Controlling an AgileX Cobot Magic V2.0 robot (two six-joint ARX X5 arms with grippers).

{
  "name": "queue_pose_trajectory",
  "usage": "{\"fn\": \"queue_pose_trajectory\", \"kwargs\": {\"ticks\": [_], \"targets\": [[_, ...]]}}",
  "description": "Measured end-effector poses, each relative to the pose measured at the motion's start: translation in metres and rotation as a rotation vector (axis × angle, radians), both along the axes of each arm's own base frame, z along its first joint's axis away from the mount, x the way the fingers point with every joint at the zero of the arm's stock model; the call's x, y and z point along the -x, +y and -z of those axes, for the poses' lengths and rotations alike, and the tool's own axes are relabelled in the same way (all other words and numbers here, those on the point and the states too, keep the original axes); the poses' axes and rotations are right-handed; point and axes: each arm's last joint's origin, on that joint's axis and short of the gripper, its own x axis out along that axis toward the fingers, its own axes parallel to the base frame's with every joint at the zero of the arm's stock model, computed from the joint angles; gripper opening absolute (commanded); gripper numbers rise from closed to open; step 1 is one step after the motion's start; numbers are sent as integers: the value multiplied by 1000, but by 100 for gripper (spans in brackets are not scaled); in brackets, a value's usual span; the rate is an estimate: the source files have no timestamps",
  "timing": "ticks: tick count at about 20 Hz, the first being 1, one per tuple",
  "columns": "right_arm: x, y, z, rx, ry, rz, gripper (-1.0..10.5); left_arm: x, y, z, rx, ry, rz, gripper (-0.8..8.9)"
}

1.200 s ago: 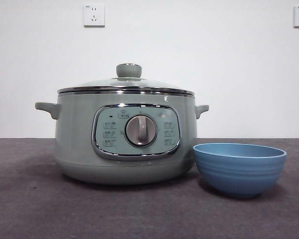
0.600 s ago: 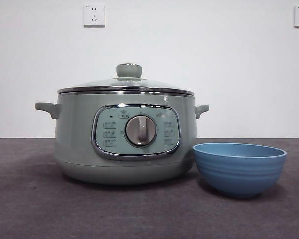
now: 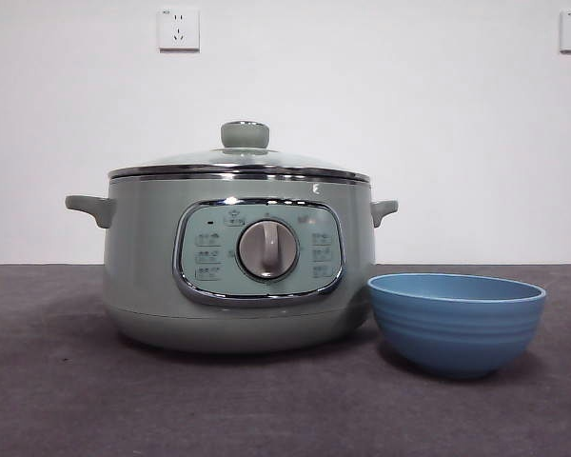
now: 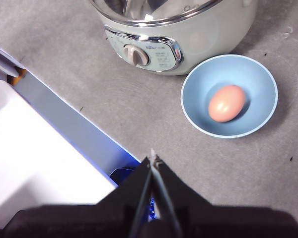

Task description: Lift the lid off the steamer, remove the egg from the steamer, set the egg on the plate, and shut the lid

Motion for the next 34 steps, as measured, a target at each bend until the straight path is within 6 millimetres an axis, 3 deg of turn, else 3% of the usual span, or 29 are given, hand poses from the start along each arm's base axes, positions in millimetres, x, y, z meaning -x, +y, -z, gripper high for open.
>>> {"fn": "queue_pose_trajectory", "kwargs": {"ticks": [8, 13, 16, 18, 20, 22, 26, 29, 34], "targets": [[0, 0, 0, 0, 0, 0, 0, -3, 5, 0, -128, -94, -135, -3], [0, 0, 0, 0, 0, 0, 0, 15, 36, -9, -95, -162, -280, -3], [0, 0, 0, 0, 1, 0, 0, 28, 58, -23, 30, -430, -449, -3], [0, 0, 0, 0, 1, 0, 0, 38, 69, -17, 68, -618, -536, -3], [0, 0, 0, 0, 1, 0, 0, 45, 75, 6, 76, -779, -597, -3], [0, 0, 0, 0, 1, 0, 0, 38, 79, 46, 76, -876, -646, -3], [0, 0, 0, 0, 1, 0, 0, 12, 85, 165, 23, -833, -714, -3], [0, 0, 0, 1, 1, 0, 0, 11, 88, 233, 0, -721, -744, -3], [0, 0, 0, 1, 1, 0, 0, 17, 90, 285, 5, -678, -771, -3]]}}
